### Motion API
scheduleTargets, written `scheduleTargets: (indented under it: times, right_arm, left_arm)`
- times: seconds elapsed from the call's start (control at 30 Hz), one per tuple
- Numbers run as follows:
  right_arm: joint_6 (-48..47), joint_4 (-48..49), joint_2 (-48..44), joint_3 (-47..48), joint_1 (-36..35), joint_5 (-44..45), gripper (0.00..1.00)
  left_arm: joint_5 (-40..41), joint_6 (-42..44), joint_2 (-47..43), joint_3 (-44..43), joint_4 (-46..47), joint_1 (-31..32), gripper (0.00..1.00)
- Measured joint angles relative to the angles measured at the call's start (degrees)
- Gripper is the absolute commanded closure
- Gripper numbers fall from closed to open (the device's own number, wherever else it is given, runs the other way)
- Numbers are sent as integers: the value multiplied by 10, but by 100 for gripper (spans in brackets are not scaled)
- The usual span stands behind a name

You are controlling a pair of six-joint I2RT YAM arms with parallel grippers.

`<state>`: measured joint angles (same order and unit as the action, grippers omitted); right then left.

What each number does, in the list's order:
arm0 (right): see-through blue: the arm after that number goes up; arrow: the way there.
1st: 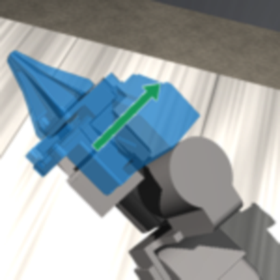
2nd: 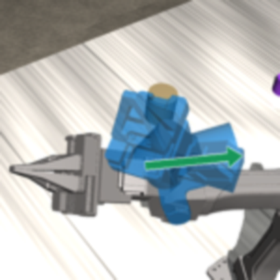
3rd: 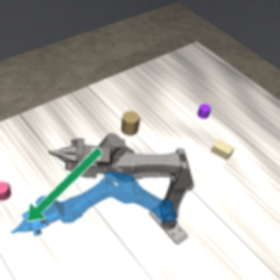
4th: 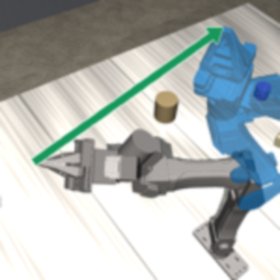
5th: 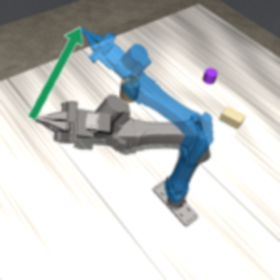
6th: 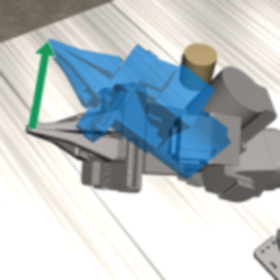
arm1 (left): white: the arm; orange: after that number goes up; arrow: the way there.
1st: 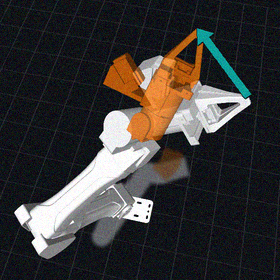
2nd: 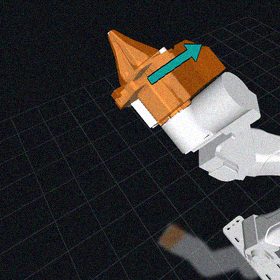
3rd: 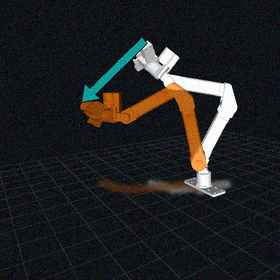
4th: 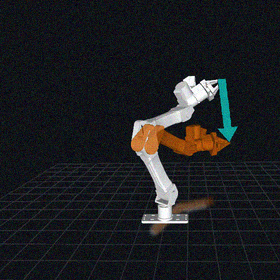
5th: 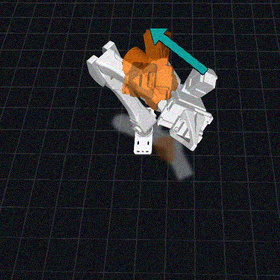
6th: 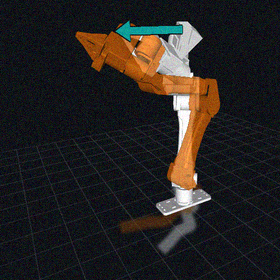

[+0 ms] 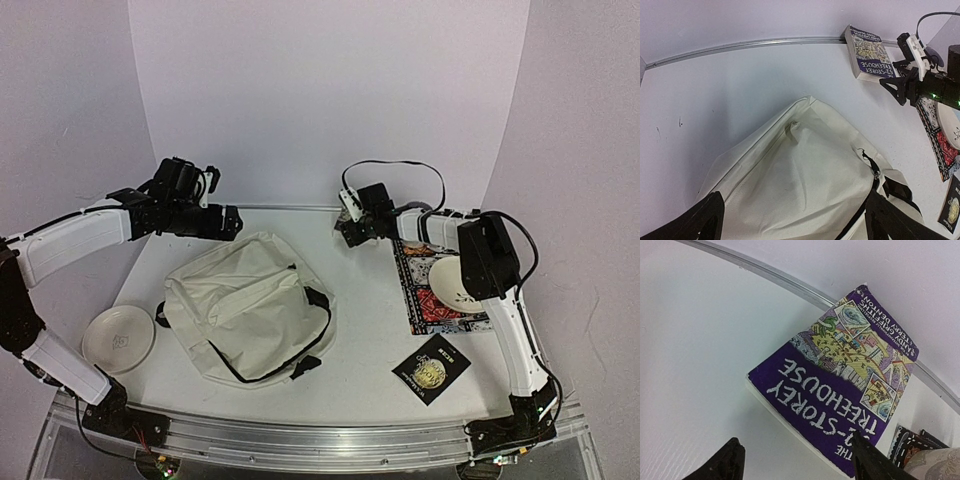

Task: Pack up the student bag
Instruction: Adjust the book at the corner of the board, then move the book to the center of the board.

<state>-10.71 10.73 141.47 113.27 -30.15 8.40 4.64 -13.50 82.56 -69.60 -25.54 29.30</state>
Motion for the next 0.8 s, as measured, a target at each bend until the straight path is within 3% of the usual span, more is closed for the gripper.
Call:
scheduleTargets:
  times: [0.53, 0.8]
  right_arm:
    - [-92, 0, 79, 87, 0, 39, 19]
    - [-107, -13, 108, 121, 0, 87, 31]
  left_arm:
    - [0, -1, 0, 0, 0, 0, 1]
    - [0, -5, 0, 0, 0, 0, 1]
